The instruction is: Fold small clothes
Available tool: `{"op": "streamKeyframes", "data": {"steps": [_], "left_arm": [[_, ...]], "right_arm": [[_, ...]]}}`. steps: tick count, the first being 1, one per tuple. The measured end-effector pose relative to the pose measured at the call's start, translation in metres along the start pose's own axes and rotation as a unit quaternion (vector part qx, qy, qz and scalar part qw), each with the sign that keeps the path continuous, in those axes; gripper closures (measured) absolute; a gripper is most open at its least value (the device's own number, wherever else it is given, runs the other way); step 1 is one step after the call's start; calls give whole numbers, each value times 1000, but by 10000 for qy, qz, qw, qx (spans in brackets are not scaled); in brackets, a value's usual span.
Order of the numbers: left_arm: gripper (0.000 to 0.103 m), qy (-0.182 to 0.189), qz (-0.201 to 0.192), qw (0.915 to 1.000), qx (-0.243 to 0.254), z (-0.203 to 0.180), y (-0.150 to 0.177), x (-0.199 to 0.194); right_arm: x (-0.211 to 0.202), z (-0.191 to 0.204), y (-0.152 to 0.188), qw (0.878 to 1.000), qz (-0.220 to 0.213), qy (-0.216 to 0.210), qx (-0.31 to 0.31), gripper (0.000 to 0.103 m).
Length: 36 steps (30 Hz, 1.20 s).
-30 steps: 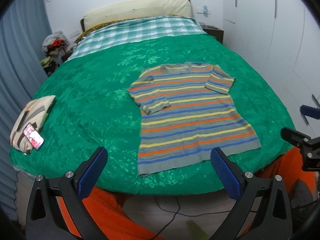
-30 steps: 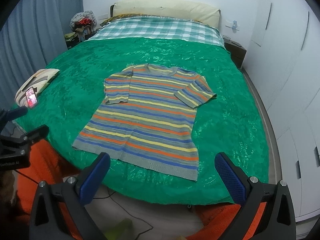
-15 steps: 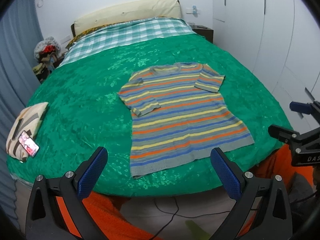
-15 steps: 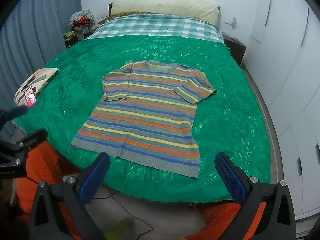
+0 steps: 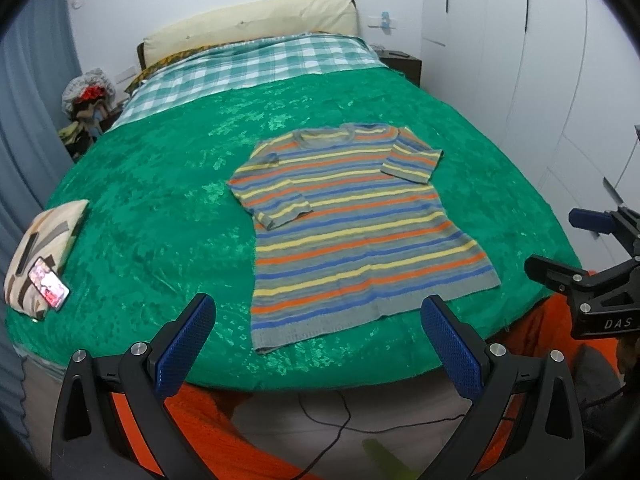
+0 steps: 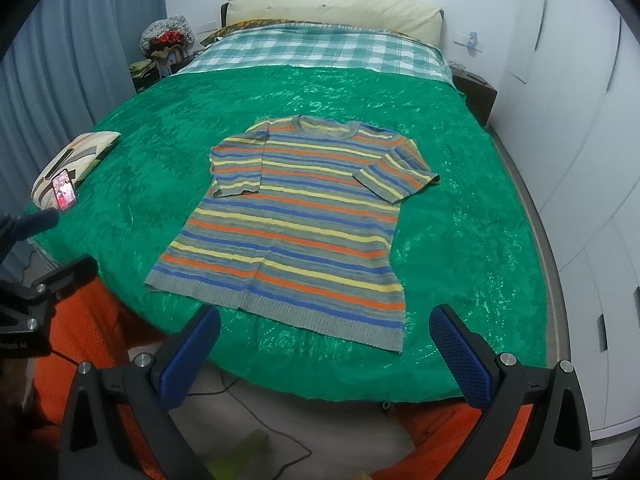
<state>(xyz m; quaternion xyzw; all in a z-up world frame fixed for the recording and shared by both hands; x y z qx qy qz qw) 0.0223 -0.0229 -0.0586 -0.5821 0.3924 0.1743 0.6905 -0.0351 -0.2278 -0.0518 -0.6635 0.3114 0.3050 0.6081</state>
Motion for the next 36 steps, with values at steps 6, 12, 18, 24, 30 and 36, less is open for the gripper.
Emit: {"op": "streamKeyframes", "data": {"steps": [6,12,18,24,30,36], "left_arm": [[1,30,28,10000,-34,1,0,2],[1,138,134,9998,-44,-1,2,5],[1,179,238,9996,-9,-6,5,9],[1,186,307,9994,-12,-6,8,11],[1,212,331,9992,-27,-5,8,12],[1,193,366,9991,8,-7,8,13]], "right_arm": [[1,0,1,10000,6,-4,8,0],[3,1,3,10000,40,-36,42,0],[3,1,3,10000,39,-35,43,0],[4,1,3,10000,40,-41,44,0],[4,2,4,10000,46,-43,41,0],[5,4,5,10000,56,-59,54,0]]}}
Point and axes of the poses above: each gripper's, at about its wrist camera, not at the fingertips, and x roughly the way its jaws point, z to its left, y to its underside, the point moved 7 cm from there along x, roughly the way its jaws point, and after that the axes turned 3 degrees about -x, right-handed, at the moved point
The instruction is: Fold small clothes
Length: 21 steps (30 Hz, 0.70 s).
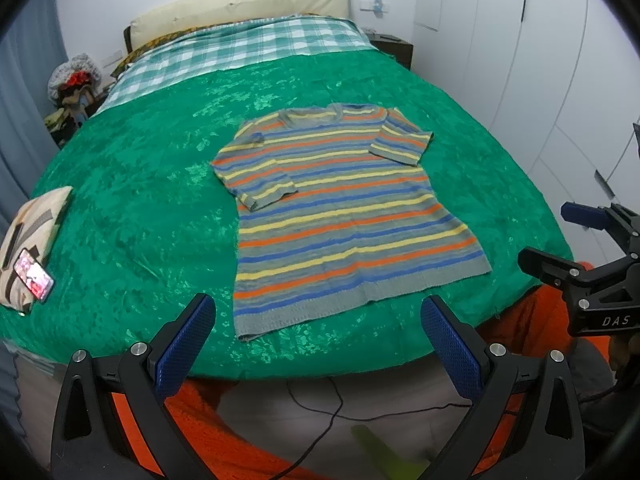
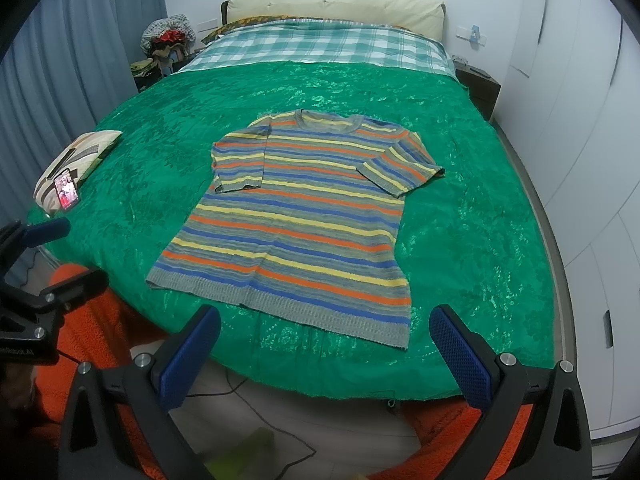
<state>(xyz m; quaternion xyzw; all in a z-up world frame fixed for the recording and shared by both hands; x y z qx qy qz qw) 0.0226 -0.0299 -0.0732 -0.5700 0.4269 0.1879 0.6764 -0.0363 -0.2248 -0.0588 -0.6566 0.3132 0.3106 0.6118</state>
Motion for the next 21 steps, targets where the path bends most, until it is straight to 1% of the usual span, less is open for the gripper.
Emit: {"op": "streamKeyframes", "data": {"steps": [7,10,11,12,13,14,15,16,17,19,21], "left_arm": [[1,-213,103,9997,67,2,4,6],[1,-175,135,9997,66,3,5,8],[1,-148,166,9997,132,4,7,9],[0,-81,209,9995,213,8,8,13],[0,-20,236,9995,230,16,11,19],[0,-56,291,9994,176,26,13,26],[1,-192,450,9988,27,43,17,38],[1,-305,708,9967,-255,71,25,58],[1,-326,836,9951,-411,84,30,68],[1,-359,1174,9888,-850,120,44,99],[1,-229,1300,9851,-1101,136,50,124]], "right_arm": [[1,0,3,10000,-6,-24,38,0],[1,-2,5,10000,-21,-59,72,0],[1,-3,4,9999,-75,-114,96,0],[-1,-4,2,9994,-234,-230,127,0],[-4,-9,1,9981,-465,-363,156,0],[-4,-15,2,9971,-591,-427,200,0],[-3,-25,4,9965,-674,-418,278,0],[1,-40,6,9960,-726,-358,389,0],[6,-55,11,9955,-749,-270,510,0],[24,-90,22,9942,-653,-44,851,0],[48,-116,34,9921,-463,-18,1164,0]]}}
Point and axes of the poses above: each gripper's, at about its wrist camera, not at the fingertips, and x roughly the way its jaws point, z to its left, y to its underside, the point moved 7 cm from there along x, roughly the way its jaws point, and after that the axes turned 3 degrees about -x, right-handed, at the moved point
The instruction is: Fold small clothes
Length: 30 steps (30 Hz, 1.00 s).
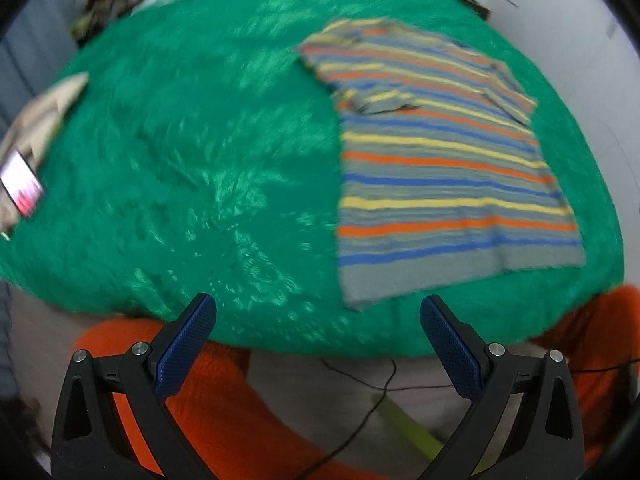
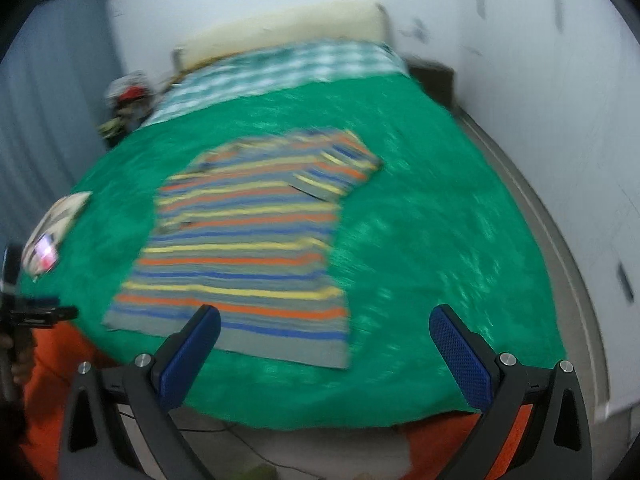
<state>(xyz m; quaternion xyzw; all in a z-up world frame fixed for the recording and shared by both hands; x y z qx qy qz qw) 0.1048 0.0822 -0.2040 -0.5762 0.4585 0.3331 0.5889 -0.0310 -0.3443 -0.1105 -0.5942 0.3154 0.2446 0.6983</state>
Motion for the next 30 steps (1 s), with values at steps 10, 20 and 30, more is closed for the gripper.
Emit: {"op": "streamKeyframes", "data": {"steps": [10,20,30], "left_arm": [[30,239,364,9988,246,-39,-12,76],[100,868,516,9947,201,-46,-5,43],[98,642,802,9945,223,-28,29,58]], "right_arm": [[134,-21,41,9766,1629,-1301,524,36],[115,11,41,9684,1924,-1586,-56,98],[132,-5,76,9533,2662,-1420,148,98]]}}
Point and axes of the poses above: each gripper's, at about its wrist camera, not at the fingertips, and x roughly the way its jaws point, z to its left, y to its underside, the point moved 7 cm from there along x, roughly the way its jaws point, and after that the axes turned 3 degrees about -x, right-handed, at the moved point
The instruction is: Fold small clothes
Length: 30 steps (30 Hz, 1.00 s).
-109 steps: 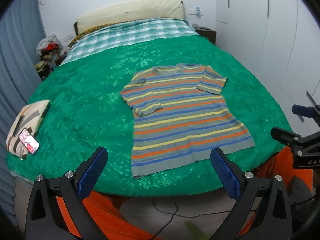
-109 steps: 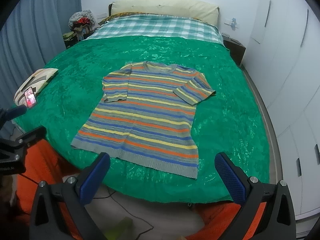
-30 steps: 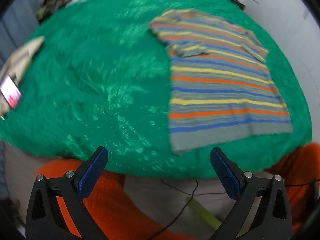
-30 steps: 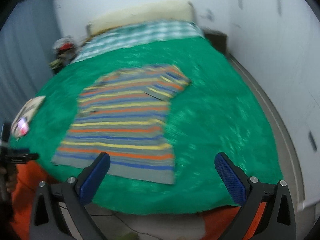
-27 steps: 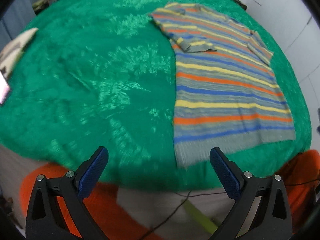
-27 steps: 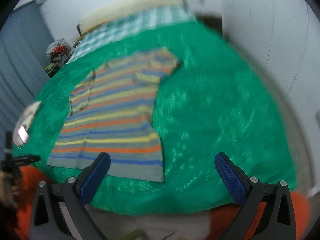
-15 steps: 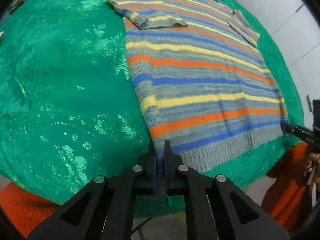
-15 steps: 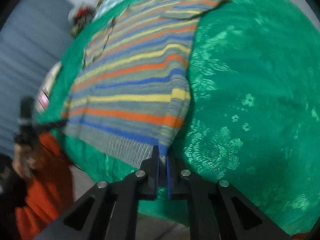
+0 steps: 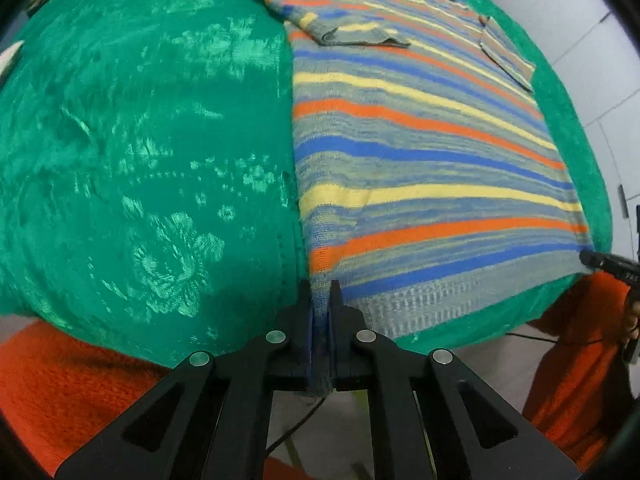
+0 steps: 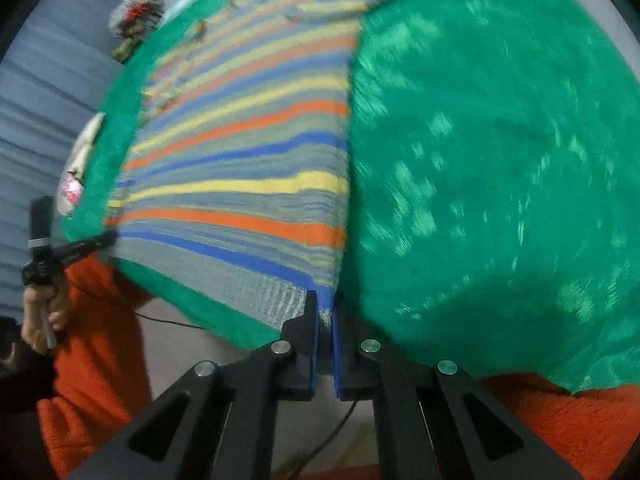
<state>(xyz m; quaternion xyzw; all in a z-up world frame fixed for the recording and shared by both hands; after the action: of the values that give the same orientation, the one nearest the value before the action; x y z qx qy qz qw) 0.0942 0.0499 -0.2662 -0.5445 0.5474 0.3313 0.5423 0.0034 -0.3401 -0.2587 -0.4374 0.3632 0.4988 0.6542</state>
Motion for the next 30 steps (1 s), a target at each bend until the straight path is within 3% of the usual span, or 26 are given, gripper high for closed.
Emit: {"op": "streamKeyframes", "data": {"steps": [5,7,8,9,10,12,15,17,18,21,23,25,28,30], "left_arm": [[88,-539,-34,9985,55,-5,12,-1],[71,-926,40,9956,166,-5,19,-6],[46,-1182,56,9927,220,-5,25,-9],[29,-1461,58,9889,269,-2,29,-13],[27,-1813,42,9827,368,2,36,-21],[27,-2103,-1,9765,469,10,46,-37],[26,-2383,-391,9700,272,28,50,-75],[24,-2340,-768,9692,-9,36,40,-100],[22,-2255,-963,9694,-146,35,31,-109],[14,-1668,-1580,9722,-452,19,-4,-122],[14,-1360,-1713,9741,-574,1,-22,-112],[14,-1075,-1587,9791,-684,-14,-36,-96],[14,-821,-1439,9827,-827,-23,-33,-90],[14,-844,-1319,9837,-883,-25,-20,-87]], "right_arm": [[10,1,-9,9999,-12,64,107,98],[10,4,-9,9998,-28,163,85,96],[10,3,-9,9998,-12,192,97,92],[9,5,-9,9996,54,244,139,84],[7,5,-6,9992,129,323,179,73],[-9,1,0,9975,296,634,136,55],[-53,-3,-14,9878,121,1477,-473,51],[-78,0,-36,9810,-129,1756,-813,48],[-91,4,-58,9753,-343,1900,-1074,41],[-101,29,-123,9551,-945,1998,-1974,31],[-79,53,-168,9441,-1160,1731,-2554,31],[-38,69,-209,9312,-1167,1594,-3064,31],[24,71,-247,9248,-922,1703,-3274,37],[57,68,-267,9235,-909,1765,-3283,38]]}}
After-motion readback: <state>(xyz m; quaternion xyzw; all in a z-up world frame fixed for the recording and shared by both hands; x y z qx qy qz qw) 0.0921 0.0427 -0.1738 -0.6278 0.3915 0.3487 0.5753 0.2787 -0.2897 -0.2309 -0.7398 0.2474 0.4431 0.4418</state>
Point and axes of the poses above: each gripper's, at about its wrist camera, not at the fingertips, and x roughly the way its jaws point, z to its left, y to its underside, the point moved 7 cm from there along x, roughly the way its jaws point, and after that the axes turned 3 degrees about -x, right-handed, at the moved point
